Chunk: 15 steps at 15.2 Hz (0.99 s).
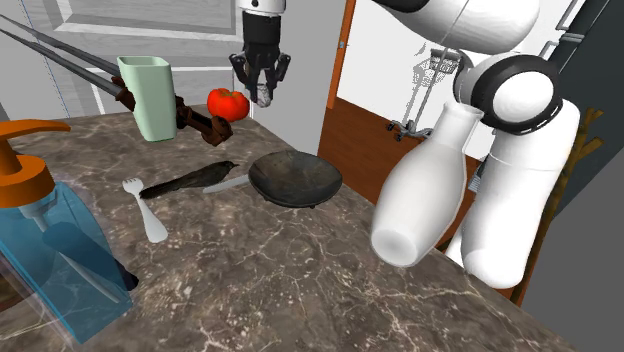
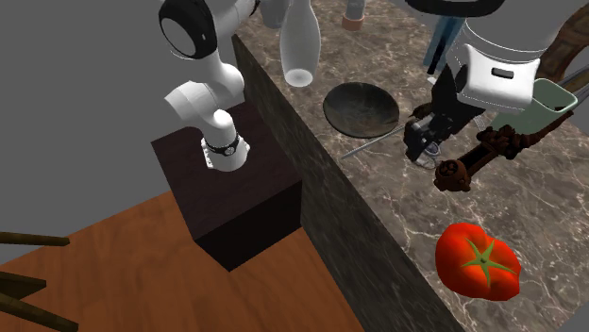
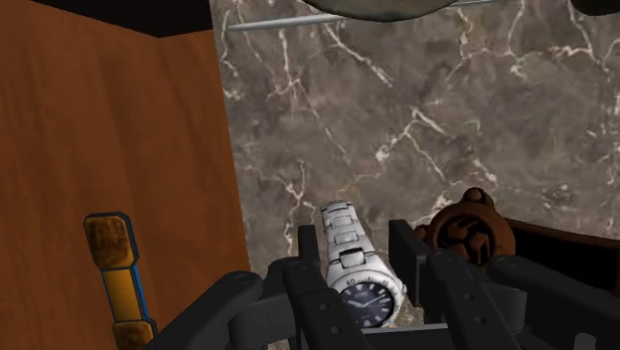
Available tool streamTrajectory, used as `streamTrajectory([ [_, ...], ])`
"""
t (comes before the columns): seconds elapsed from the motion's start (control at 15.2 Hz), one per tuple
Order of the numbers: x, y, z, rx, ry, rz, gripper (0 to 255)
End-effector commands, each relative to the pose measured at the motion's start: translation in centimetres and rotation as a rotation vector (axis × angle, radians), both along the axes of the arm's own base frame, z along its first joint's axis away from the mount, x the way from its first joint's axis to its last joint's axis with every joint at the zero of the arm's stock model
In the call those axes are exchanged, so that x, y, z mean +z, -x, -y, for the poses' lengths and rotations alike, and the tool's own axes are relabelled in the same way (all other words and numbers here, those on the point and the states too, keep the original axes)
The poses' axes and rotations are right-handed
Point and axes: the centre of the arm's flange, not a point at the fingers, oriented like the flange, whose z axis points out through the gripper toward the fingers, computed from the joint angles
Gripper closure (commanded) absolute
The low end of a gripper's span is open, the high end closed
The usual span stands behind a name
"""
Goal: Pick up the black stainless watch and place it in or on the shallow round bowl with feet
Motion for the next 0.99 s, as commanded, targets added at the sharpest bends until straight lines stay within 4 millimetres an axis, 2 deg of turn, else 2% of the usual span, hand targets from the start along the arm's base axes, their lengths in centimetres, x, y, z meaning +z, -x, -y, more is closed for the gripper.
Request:
streamTrajectory([
  [0.0, 0.3, 2.5, -0.6, 0.0, 0.0, 0.0, 255],
  [0.86, 0.2, 19.0, -5.1, 0.0, 0.0, 0.0, 255],
  [0.92, 0.2, 19.6, -5.2, 0.0, 0.0, 0.0, 255],
])
